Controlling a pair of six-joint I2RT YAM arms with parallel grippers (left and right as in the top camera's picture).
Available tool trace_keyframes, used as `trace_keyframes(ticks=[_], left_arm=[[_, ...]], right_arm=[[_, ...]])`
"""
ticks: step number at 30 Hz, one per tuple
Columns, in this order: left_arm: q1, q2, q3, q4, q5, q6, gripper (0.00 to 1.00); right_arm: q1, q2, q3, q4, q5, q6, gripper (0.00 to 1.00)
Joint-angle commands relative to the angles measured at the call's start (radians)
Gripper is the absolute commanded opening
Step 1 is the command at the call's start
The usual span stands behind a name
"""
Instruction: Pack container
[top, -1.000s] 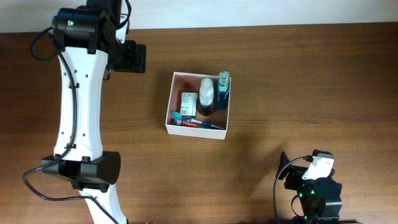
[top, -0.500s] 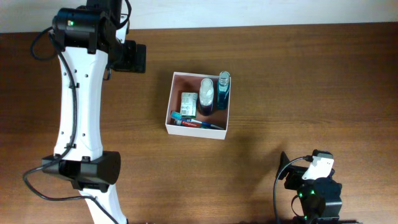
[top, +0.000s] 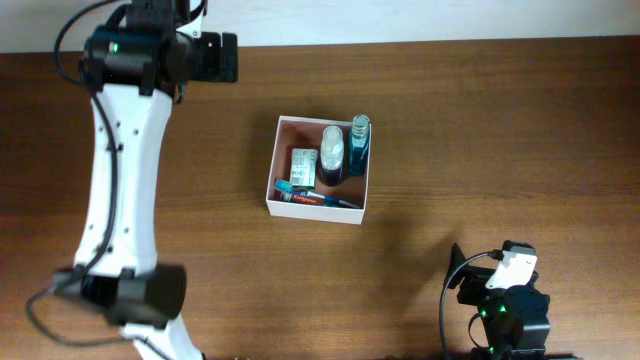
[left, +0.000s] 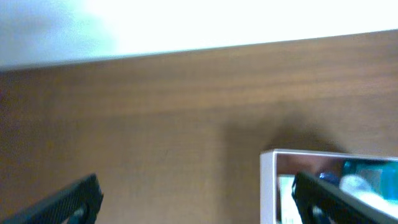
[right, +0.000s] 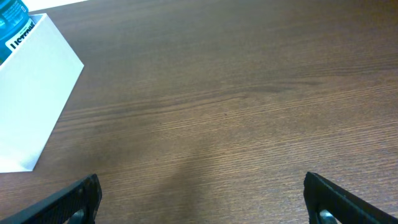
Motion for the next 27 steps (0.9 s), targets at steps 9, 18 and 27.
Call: trace_keyframes(ticks=[9, 18, 27], left_arm=[[0.011, -0.583, -0.911, 0.526, 0.066, 0.118, 0.99], [0.016, -1.089, -1.541, 0.778, 0.066, 0.118, 0.99], [0.016, -1.439, -1.899, 0.818, 0.067, 0.117, 0.99]], right_arm=[[-0.007, -0.007, -0.007, 0.000, -0.005, 0.012, 0.99], [-0.007, -0.007, -0.007, 0.000, -0.005, 0.012, 0.99], [-0.007, -0.007, -0.007, 0.000, -0.005, 0.012, 0.99]])
